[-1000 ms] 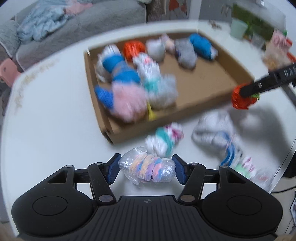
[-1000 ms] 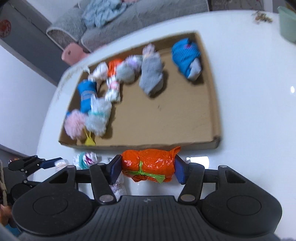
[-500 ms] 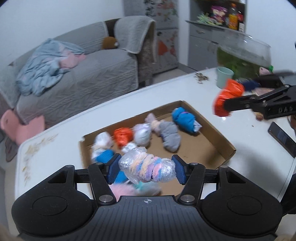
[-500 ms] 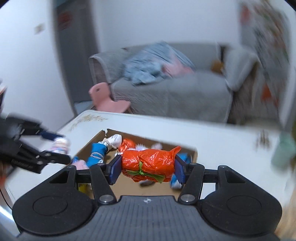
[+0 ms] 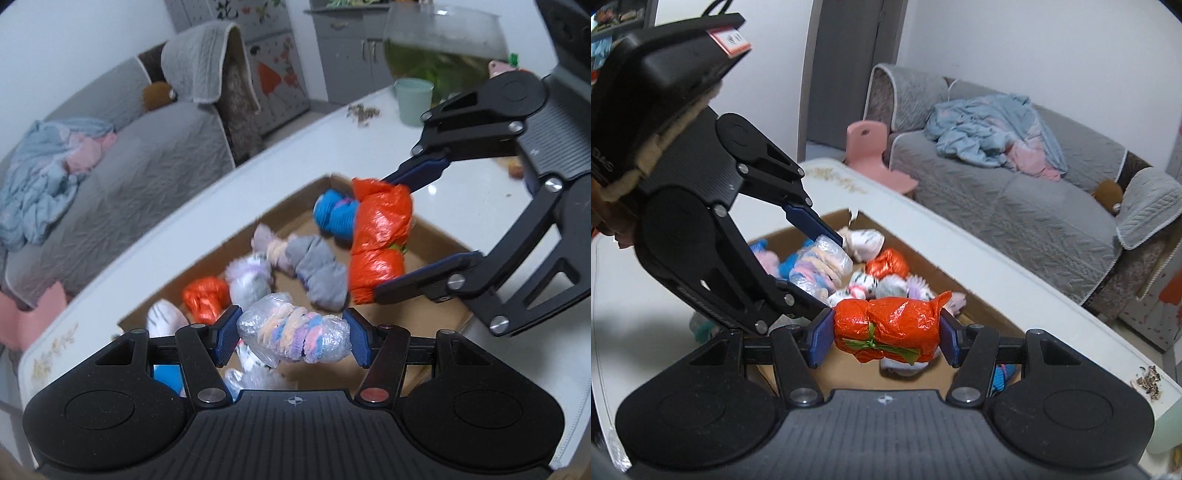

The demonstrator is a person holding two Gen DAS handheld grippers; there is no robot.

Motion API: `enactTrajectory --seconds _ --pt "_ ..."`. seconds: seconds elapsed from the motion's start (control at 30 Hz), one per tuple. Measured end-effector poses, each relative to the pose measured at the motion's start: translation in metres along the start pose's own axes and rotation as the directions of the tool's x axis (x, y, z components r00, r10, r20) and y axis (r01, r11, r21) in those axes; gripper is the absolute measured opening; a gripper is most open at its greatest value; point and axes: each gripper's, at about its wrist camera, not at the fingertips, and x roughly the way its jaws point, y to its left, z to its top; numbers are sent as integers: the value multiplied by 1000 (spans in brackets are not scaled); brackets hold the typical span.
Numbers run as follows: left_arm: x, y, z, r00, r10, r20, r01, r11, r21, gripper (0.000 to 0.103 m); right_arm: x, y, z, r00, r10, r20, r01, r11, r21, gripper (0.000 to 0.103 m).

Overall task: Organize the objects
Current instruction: 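Lower hair-tie bag into box with left gripper while right gripper lowers orange bundle in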

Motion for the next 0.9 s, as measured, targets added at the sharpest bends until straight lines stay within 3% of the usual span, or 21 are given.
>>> enactTrajectory --seconds 0.23,0.37,0.6,0.9 --pt "23 4 -8 999 -20 -38 20 1000 -8 65 23 1 -8 997 18 -69 -22 998 -56 54" --pt "36 5 -5 999 -17 -42 17 1000 -3 65 30 2 -19 997 15 -79 -27 987 -155 54" --pt "59 4 -9 998 -8 -65 11 999 45 65 47 23 -23 997 -1 -82 -32 915 -402 54" --pt "74 6 -14 999 -9 -45 14 993 115 65 62 31 -30 995 -9 -100 -51 816 -575 54"
